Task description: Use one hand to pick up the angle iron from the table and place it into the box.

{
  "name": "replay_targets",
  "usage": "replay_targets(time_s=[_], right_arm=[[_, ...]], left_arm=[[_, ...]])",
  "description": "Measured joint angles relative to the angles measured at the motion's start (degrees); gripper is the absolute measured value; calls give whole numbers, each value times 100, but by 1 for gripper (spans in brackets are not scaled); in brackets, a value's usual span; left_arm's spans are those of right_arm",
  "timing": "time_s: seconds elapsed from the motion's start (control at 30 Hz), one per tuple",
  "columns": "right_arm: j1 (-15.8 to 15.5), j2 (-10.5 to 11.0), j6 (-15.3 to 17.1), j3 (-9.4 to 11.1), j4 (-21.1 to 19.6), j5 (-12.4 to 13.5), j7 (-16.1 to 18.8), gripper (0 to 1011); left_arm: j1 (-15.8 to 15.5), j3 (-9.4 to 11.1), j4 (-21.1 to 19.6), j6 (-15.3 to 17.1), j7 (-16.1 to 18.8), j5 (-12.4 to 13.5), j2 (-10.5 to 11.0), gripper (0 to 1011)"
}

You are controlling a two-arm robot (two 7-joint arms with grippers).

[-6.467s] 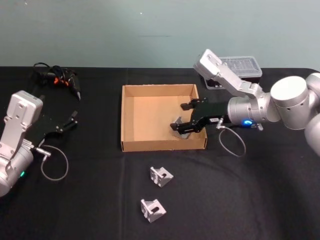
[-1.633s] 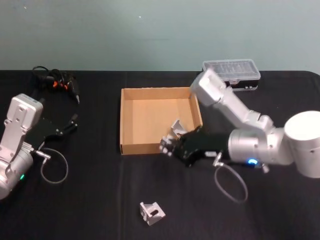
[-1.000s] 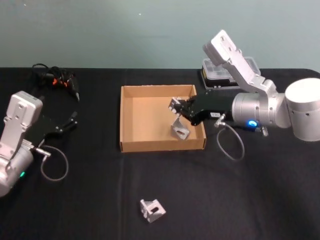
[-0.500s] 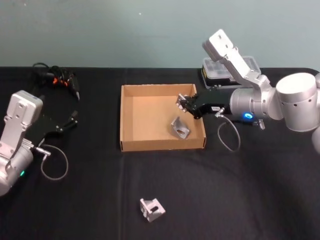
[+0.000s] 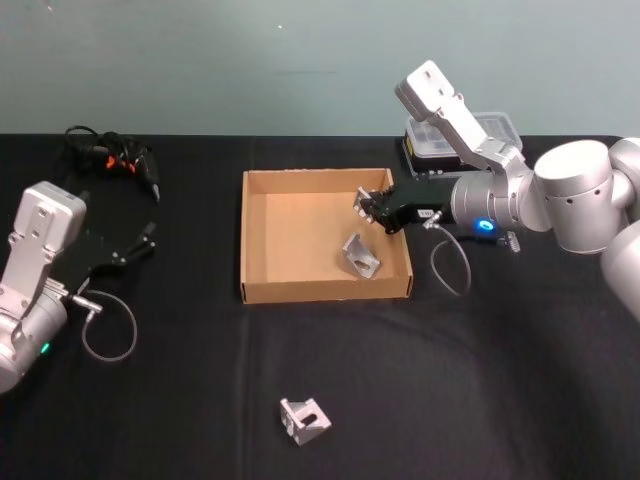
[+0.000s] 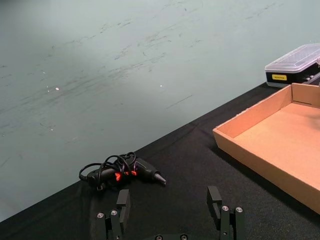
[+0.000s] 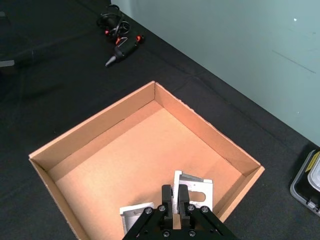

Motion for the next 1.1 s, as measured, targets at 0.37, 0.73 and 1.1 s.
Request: replay_targets(time_s=[0.37, 0.73, 1.1], right_arm=[[124, -185, -109, 3, 394, -137, 123, 80], [109, -243, -169, 66, 493, -196, 170, 274], [-252, -29, -108, 334, -267, -164, -63, 618]], left_arm=[[0, 0, 0, 0, 0, 0, 0, 1011], [0, 0, 0, 0, 0, 0, 0, 1011], [0, 0, 0, 0, 0, 0, 0, 1011]])
